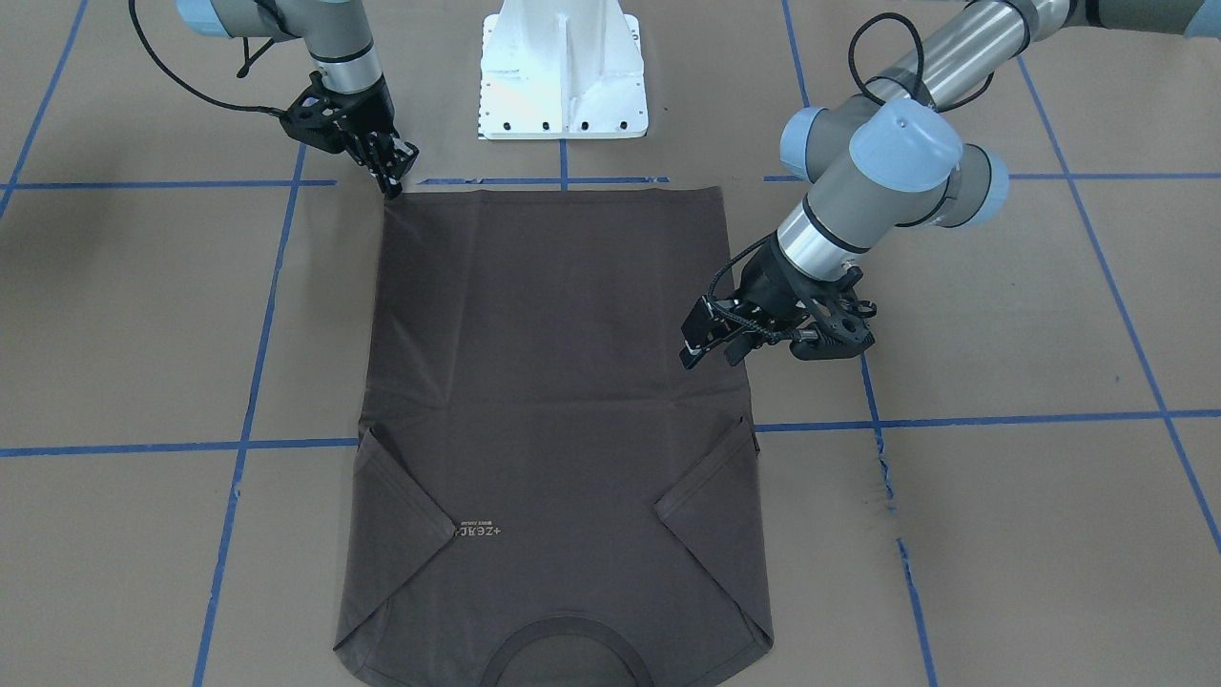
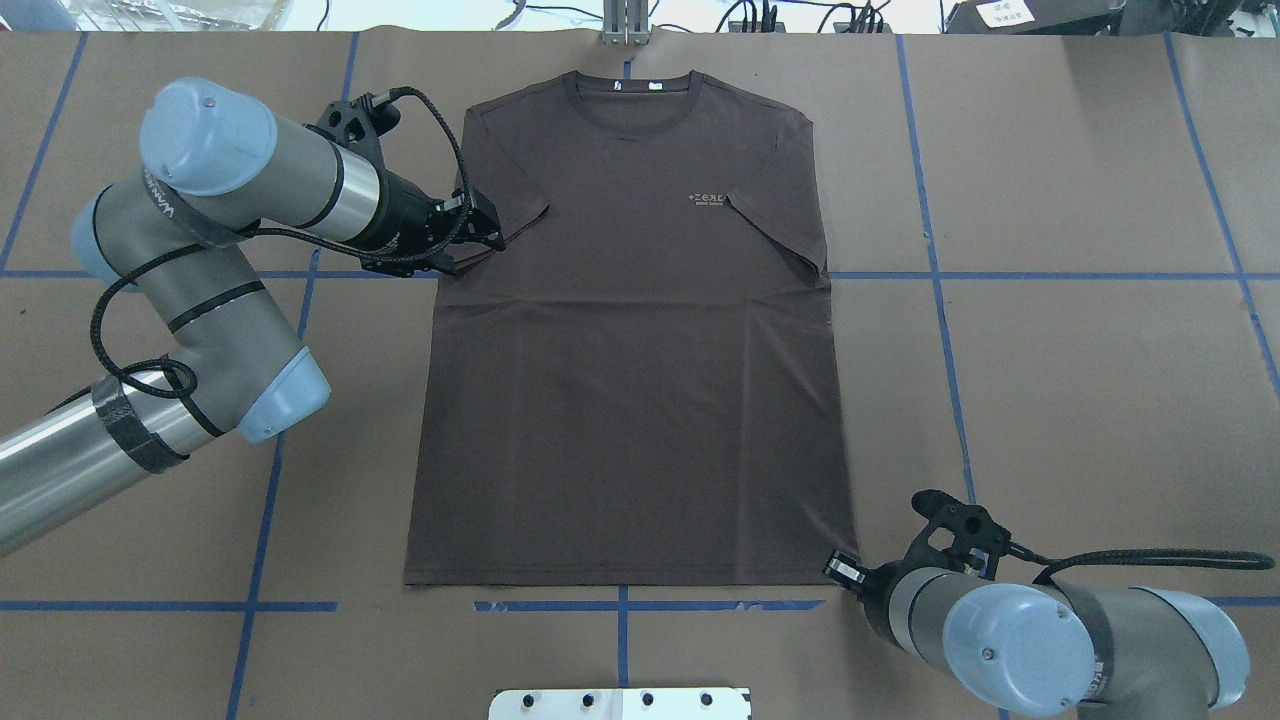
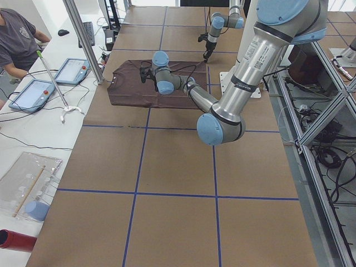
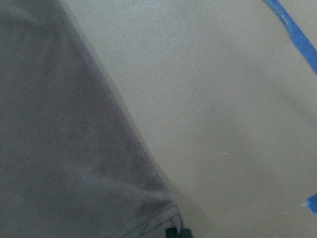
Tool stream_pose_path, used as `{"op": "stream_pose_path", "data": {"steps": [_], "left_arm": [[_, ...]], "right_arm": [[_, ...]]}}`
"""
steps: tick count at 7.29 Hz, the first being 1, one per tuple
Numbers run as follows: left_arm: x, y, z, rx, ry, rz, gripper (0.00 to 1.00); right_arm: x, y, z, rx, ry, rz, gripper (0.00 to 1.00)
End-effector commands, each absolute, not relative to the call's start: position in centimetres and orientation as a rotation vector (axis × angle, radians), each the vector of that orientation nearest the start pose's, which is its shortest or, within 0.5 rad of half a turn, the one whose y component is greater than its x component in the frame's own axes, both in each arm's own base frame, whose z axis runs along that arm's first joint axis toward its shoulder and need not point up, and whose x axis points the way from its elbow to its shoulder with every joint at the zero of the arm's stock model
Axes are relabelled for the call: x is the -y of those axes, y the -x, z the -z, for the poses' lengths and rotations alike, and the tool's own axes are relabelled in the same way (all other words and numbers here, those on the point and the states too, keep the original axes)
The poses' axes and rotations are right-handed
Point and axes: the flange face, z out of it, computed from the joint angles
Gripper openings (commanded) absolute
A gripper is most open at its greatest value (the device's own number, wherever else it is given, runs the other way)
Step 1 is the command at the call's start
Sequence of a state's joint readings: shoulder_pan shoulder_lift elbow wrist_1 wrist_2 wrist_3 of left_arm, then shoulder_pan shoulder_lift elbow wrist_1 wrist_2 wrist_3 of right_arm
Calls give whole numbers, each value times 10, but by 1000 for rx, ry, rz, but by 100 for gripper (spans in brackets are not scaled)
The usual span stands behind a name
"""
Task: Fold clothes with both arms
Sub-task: 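Move the left gripper down to the other hem corner nearest the robot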
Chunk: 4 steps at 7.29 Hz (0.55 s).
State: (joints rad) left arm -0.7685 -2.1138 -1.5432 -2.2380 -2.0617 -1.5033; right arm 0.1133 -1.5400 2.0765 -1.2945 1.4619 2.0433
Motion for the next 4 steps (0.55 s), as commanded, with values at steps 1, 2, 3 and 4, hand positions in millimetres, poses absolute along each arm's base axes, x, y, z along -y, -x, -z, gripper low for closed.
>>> {"op": "stream_pose_path", "data": {"steps": [1,2,3,4], "left_arm": [[535,-429,-274,-1234,-75,320,70],[534,-428,-271,-1240,-75,323,70],[529,-426,-264,-1250,-56,346,70],[500,-438,-268,-1257,12,416,70]], "right_arm": [[208,466,-379,838,39,-615,0],[209,459,-367,862,41,-618,0],[209,456,-360,878,44,-618,0],[208,450,-348,898,48,-617,0]]}}
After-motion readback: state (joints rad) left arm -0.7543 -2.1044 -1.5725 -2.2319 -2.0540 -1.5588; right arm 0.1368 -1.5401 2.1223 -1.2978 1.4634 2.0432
